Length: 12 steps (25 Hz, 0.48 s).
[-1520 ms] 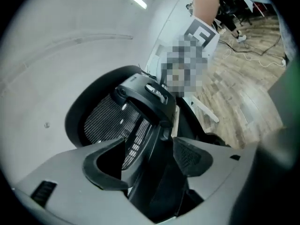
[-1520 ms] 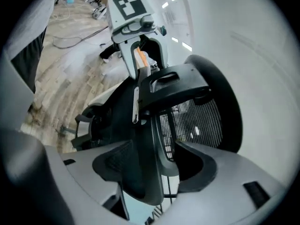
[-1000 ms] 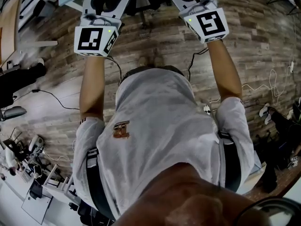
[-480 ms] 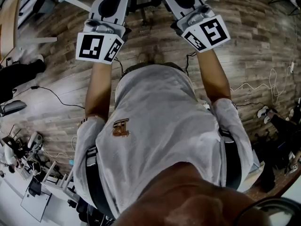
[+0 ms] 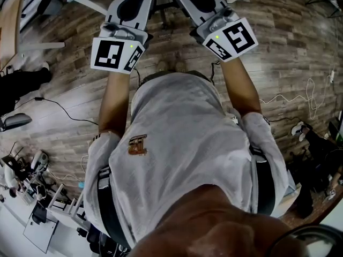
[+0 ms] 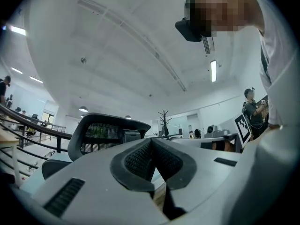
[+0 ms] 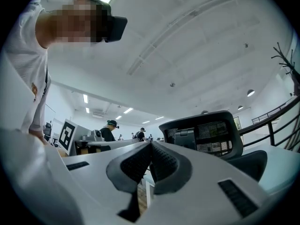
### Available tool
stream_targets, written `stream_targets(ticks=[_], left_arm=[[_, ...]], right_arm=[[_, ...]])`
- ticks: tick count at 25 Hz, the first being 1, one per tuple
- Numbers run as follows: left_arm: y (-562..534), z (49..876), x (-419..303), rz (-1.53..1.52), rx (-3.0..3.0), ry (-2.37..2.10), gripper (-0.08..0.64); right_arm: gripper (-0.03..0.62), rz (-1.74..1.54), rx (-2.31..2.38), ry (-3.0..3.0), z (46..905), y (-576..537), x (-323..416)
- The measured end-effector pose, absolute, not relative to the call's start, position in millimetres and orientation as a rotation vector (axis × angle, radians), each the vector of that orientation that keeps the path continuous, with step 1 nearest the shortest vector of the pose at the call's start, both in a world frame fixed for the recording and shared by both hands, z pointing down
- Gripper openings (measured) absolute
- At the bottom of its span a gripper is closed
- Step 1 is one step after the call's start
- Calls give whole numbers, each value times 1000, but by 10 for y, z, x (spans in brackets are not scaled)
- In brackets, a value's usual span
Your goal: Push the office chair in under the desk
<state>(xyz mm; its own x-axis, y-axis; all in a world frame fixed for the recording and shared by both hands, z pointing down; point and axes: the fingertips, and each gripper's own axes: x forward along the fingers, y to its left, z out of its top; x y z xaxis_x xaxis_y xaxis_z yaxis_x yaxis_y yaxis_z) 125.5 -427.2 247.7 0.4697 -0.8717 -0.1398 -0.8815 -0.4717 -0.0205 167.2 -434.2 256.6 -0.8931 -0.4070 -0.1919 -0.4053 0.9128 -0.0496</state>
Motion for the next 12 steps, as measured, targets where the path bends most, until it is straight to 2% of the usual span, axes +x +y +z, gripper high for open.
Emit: stream_targets(ticks=[12], left_arm=[[-4361,2515,1316,143,-2628,1550,20]], right_arm=[[34,-24,-621,2887,2588,-4417,1729]])
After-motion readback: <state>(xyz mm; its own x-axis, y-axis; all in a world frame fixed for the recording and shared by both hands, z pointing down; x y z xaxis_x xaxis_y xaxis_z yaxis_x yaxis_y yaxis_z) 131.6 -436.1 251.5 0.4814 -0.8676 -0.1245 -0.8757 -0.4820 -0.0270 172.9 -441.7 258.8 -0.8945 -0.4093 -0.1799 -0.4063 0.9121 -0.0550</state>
